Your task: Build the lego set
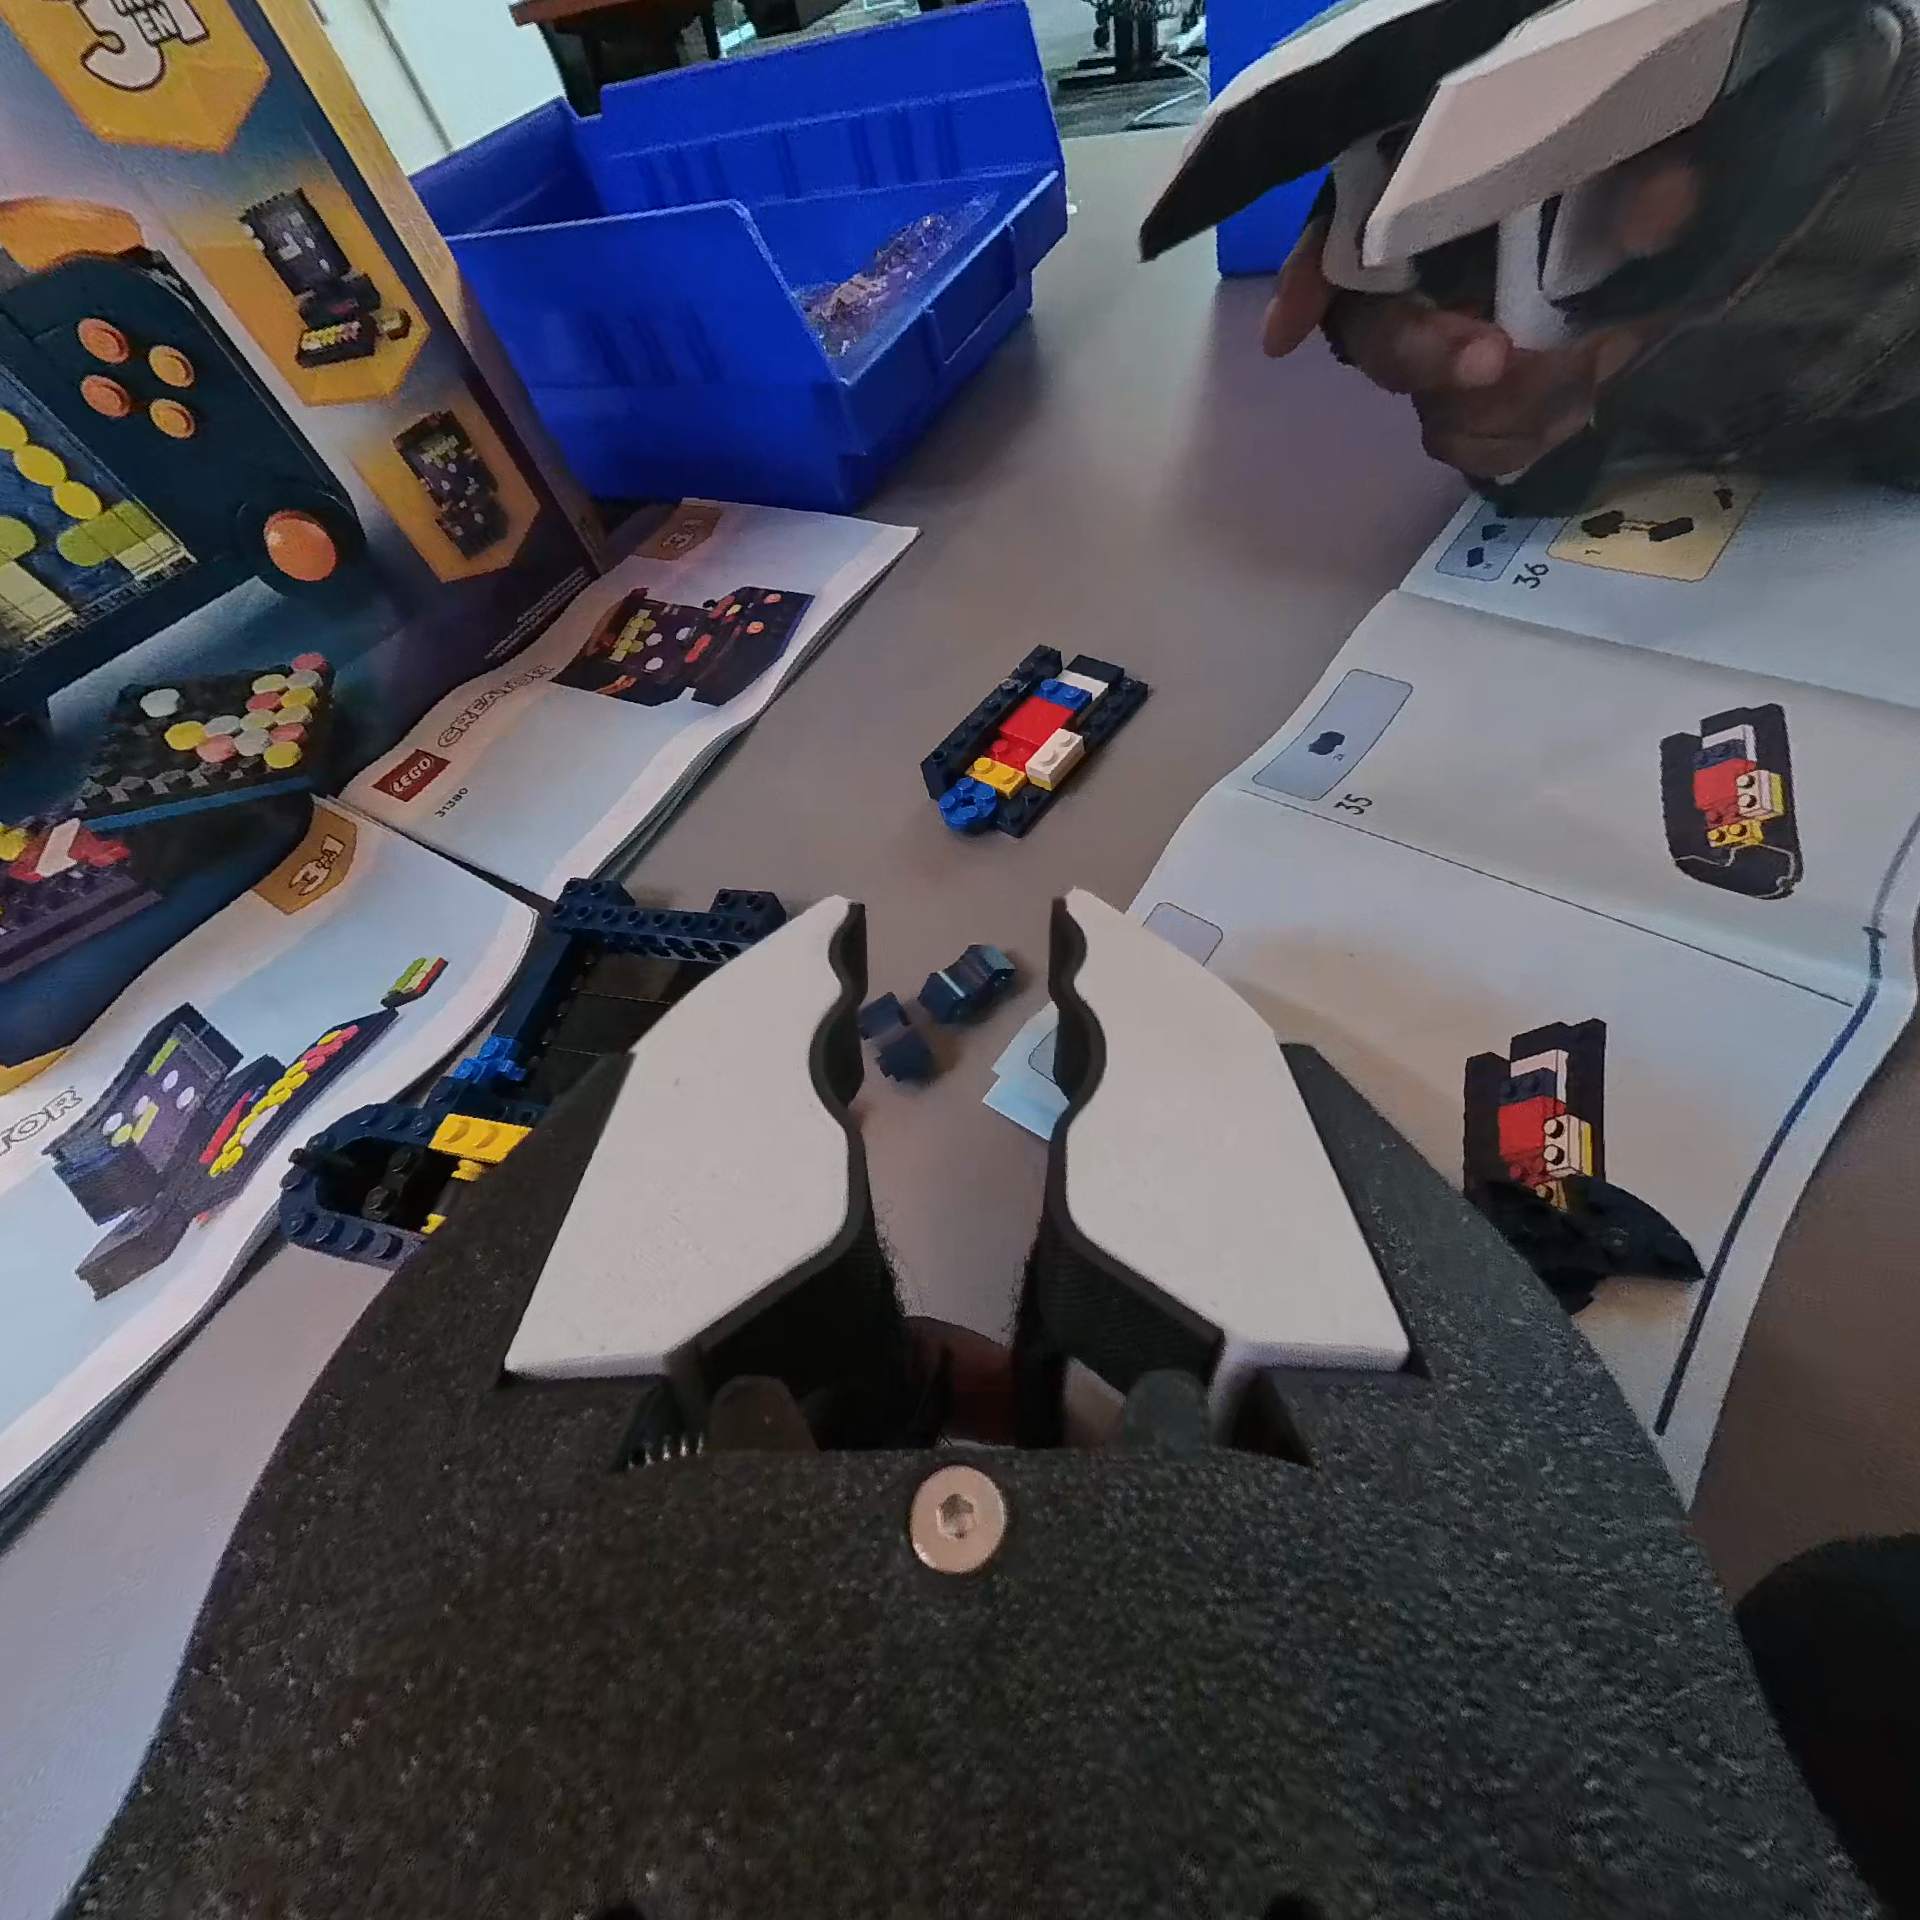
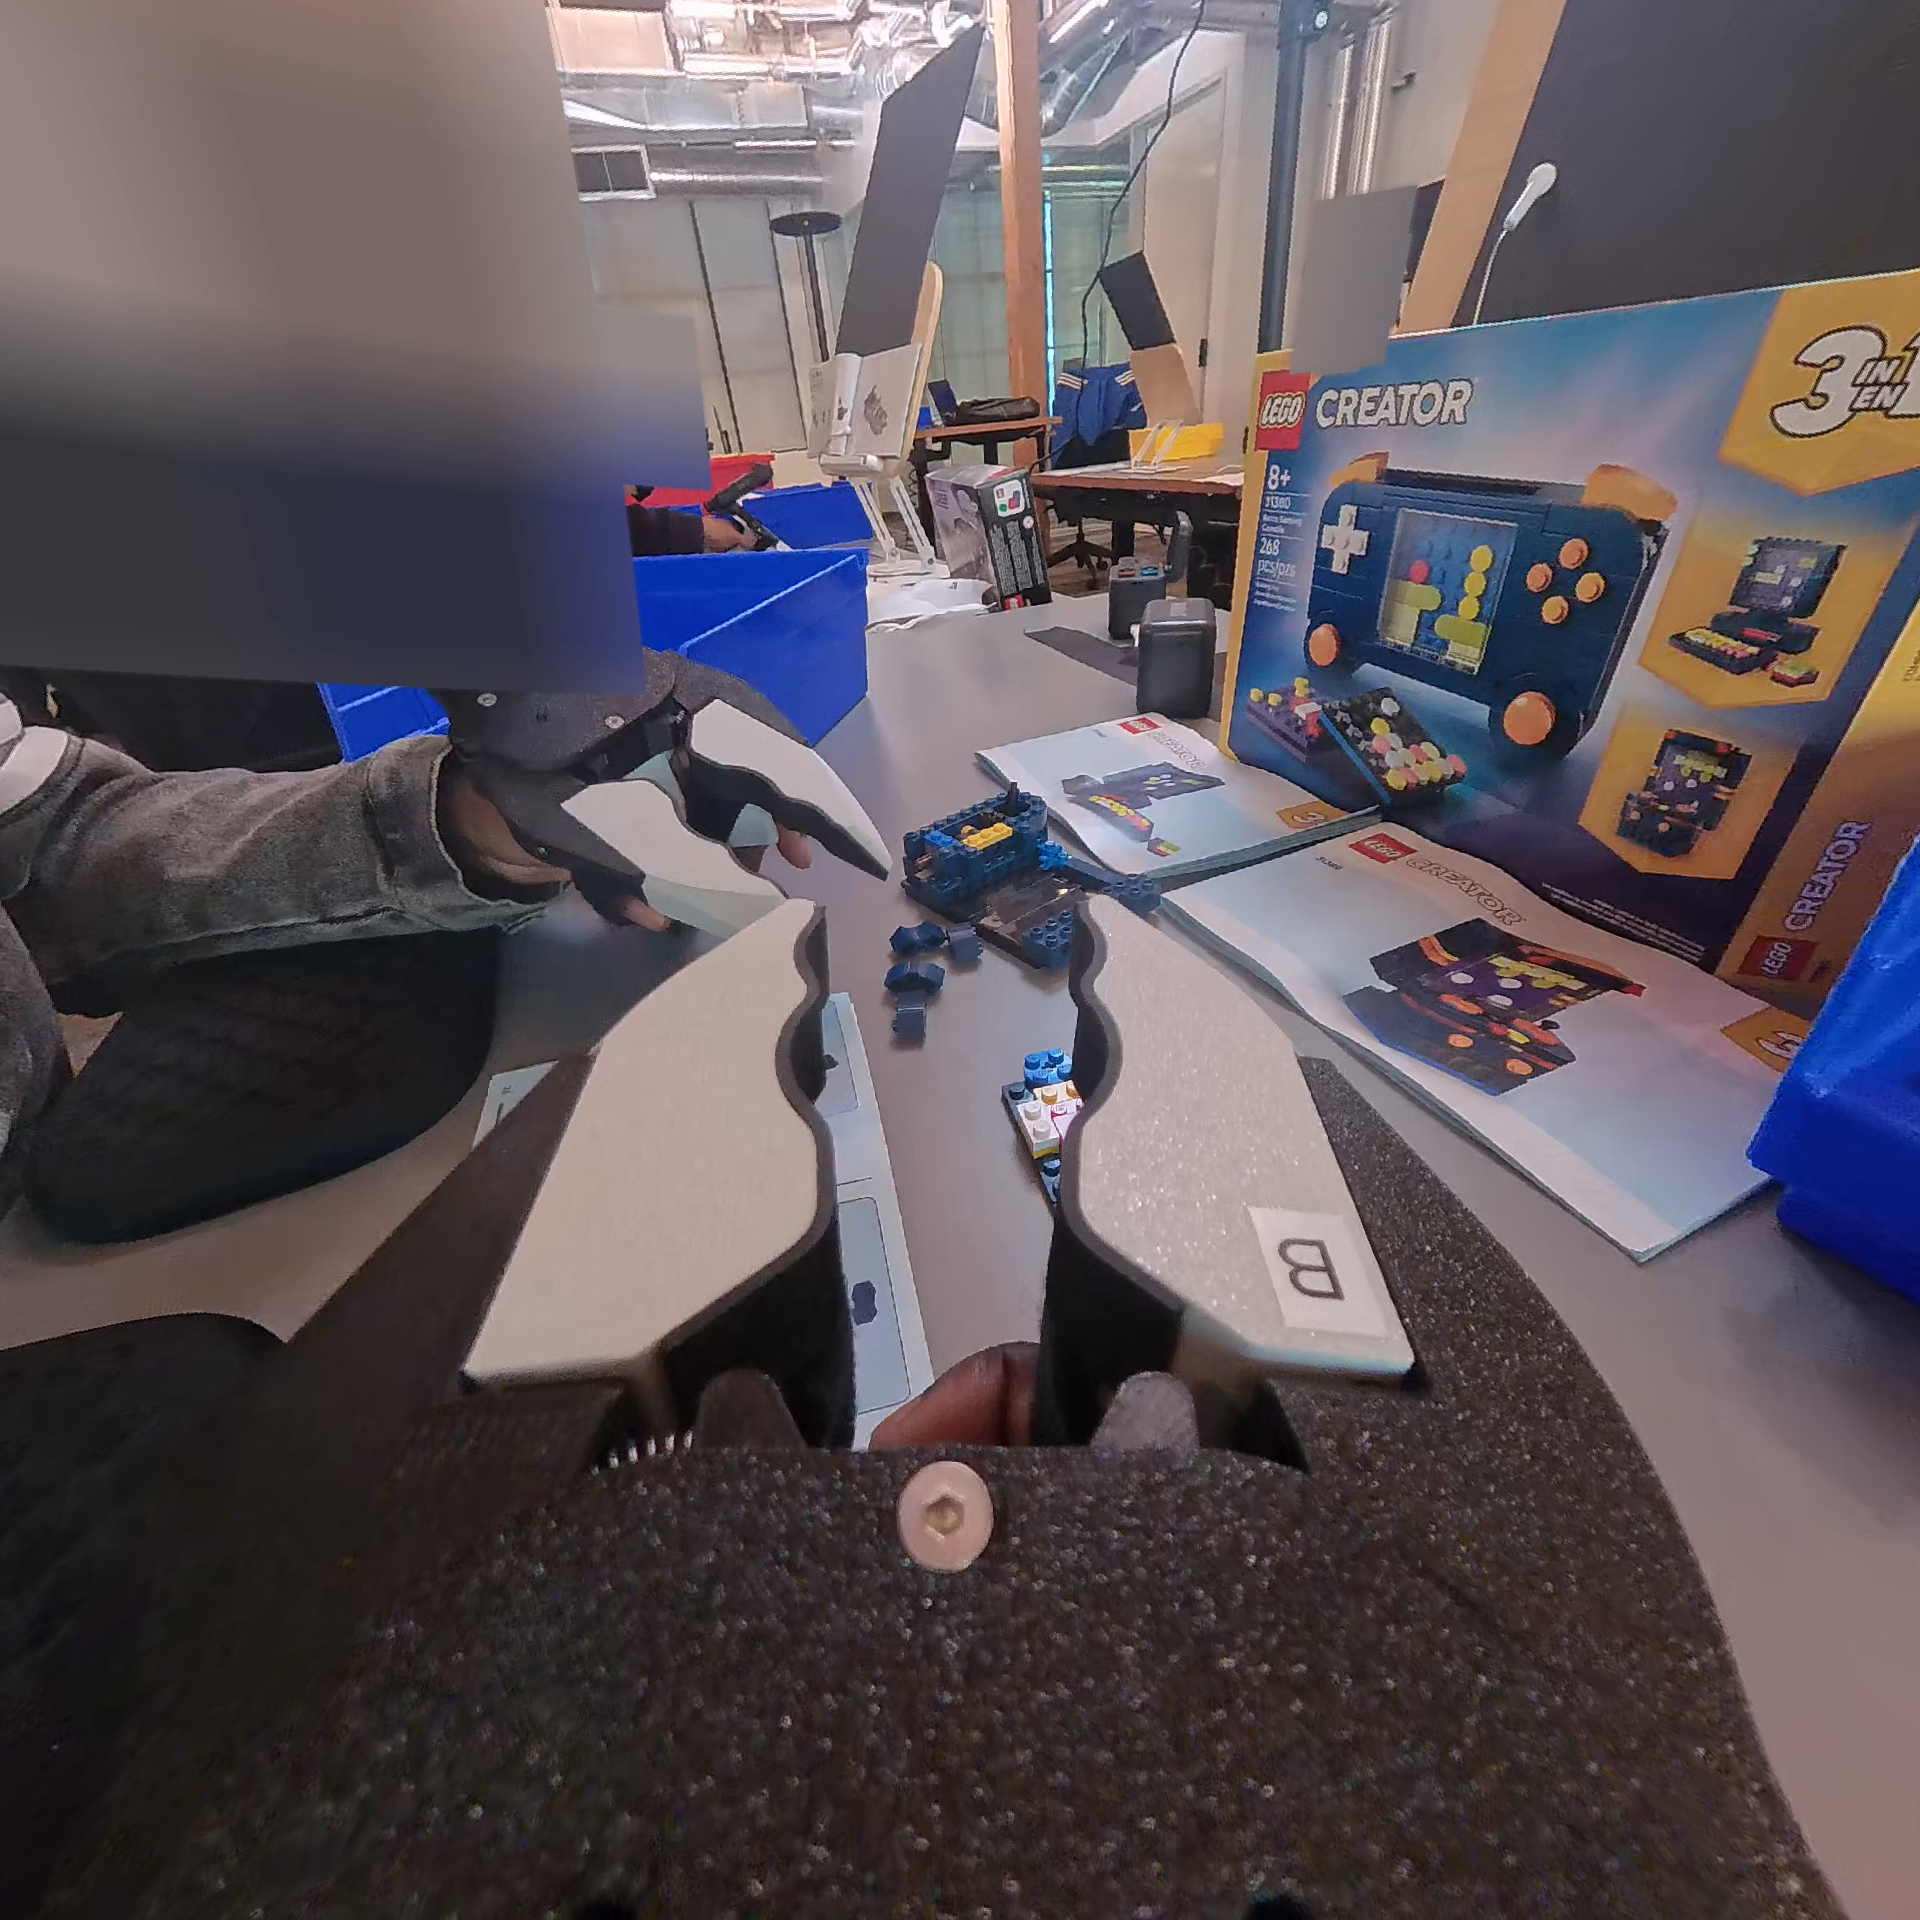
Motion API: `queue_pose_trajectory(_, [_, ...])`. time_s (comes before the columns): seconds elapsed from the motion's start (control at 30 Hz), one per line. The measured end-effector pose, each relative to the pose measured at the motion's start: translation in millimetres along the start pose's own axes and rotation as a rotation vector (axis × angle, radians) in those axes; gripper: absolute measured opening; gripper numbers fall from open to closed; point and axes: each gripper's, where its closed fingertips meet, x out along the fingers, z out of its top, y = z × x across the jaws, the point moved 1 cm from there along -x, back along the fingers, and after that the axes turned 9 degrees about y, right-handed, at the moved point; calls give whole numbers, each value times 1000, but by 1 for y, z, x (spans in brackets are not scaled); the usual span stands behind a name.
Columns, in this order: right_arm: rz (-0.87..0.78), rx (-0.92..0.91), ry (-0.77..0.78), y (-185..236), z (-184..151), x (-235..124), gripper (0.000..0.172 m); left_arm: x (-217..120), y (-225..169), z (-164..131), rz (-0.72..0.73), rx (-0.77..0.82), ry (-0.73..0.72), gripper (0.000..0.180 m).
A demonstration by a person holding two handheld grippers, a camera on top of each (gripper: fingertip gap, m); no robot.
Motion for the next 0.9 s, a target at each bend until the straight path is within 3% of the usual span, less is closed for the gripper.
queue_pose_trajectory(0.07, [-2, -7, 6, 0, 0, 0, 44, -3, -13, -2, -106, 54, 37, 30])
queue_pose_trajectory(0.17, [-10, -18, 7, 0, 0, 0, 44, -36, -62, -11, -510, 196, 145, 33])
queue_pose_trajectory(0.23, [-8, -12, 8, -1, -1, 1, 44, -52, -80, -20, -606, 329, 178, 27])
queue_pose_trajectory(0.3, [-10, -9, 10, -1, -2, 1, 44, -51, -88, -32, -598, 461, 204, 27])
queue_pose_trajectory(0.43, [-14, -17, 12, -1, -2, 1, 44, -40, -94, -49, -611, 478, 323, 25])
queue_pose_trajectory(0.7, [-9, -26, 20, 1, -2, 2, 44, -29, -99, -45, -583, 511, 261, 17])
queue_pose_trajectory(0.9, [-2, -37, 22, 3, -1, 3, 44, -31, -91, -31, -577, 411, 202, 4])
